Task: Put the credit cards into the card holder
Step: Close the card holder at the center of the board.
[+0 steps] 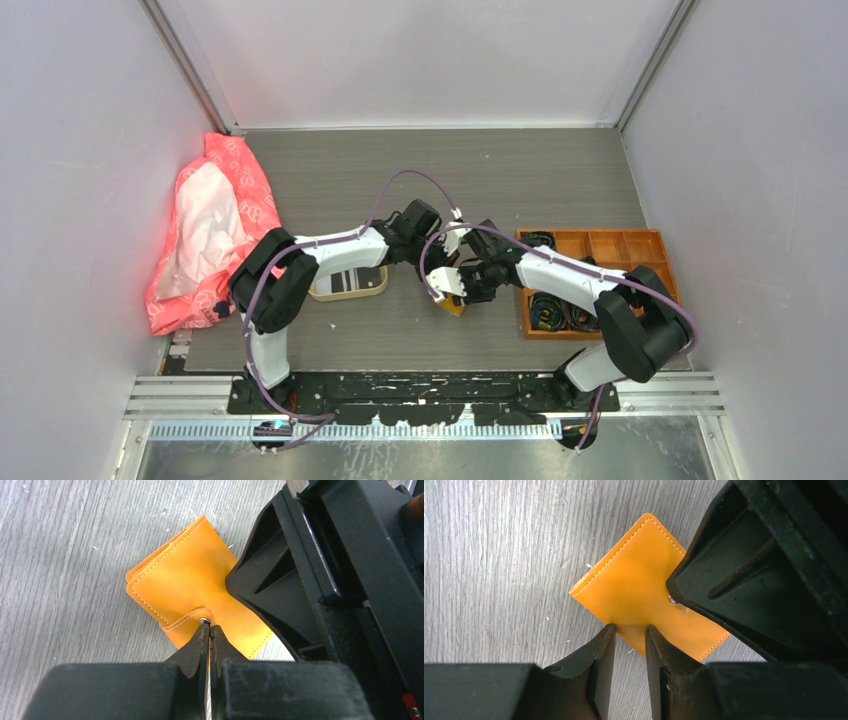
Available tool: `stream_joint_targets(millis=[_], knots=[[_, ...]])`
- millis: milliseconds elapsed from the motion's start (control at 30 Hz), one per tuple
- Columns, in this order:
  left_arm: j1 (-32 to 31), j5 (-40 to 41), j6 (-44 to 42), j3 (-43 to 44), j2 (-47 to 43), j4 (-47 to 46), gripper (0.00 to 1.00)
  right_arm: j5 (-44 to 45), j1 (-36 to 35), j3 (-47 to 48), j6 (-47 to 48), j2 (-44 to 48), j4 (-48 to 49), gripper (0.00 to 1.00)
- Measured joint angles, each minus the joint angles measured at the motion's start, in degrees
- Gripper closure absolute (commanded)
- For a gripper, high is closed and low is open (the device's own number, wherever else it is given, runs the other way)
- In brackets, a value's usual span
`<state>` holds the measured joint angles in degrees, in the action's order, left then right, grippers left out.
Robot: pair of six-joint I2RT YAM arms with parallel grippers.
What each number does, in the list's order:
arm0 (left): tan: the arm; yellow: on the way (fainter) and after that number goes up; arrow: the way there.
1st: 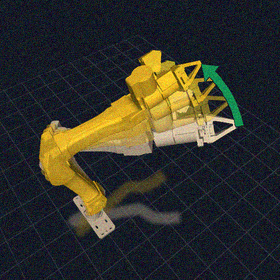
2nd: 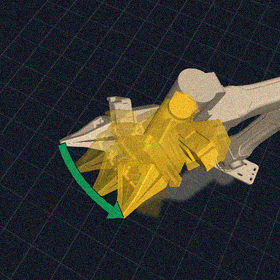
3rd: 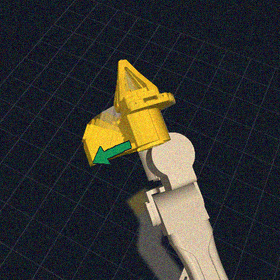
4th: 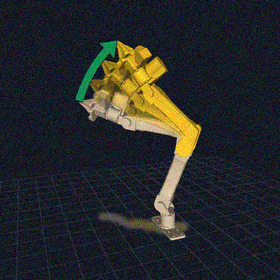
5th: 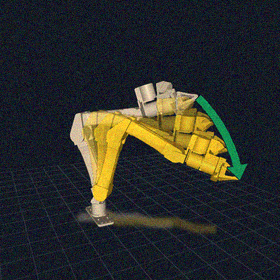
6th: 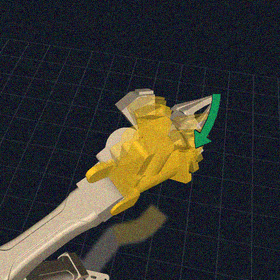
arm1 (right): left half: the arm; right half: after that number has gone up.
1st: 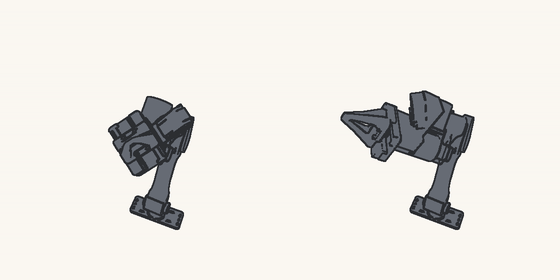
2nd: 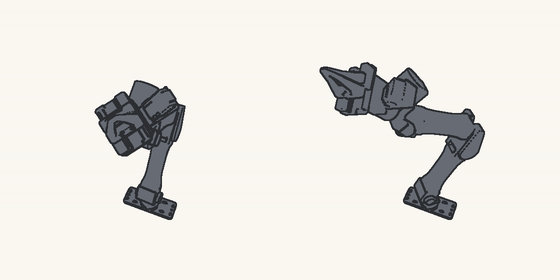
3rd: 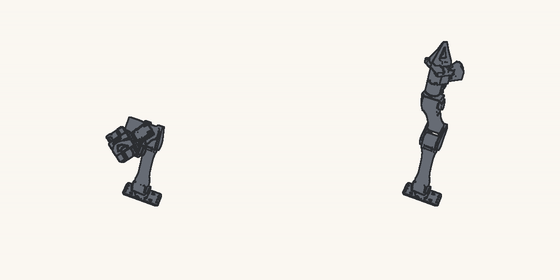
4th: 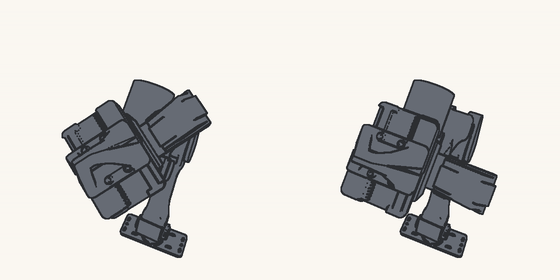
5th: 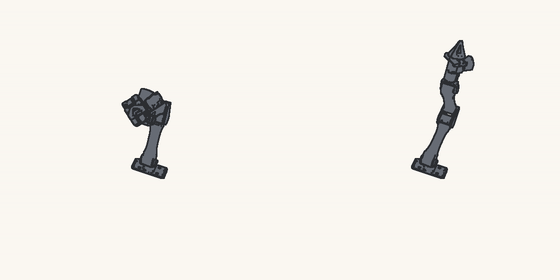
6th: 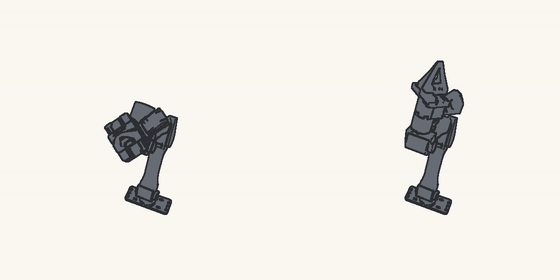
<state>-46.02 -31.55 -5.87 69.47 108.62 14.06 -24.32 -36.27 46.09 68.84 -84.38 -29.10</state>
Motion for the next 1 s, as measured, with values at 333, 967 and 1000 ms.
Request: stream_joint_targets(millis=[333, 967, 1000], knots=[[-0.04, 0.24, 2.29, 0.46, 0.5, 0.22, 1.0, -0.04, -0.02, 0.0, -0.04, 0.02, -0.31, 0.6], [-0.85, 1.01, 2.36, 12.35, 6.93, 14.38, 1.0, 0.35, -0.11, 0.04, -1.64, 0.5, -1.79, 0.56], [-0.96, 1.36, 2.58, 12.92, 7.17, 15.08, 1.0, 0.35, -0.11, 0.07, -1.64, 0.5, -1.79, 0.57]])
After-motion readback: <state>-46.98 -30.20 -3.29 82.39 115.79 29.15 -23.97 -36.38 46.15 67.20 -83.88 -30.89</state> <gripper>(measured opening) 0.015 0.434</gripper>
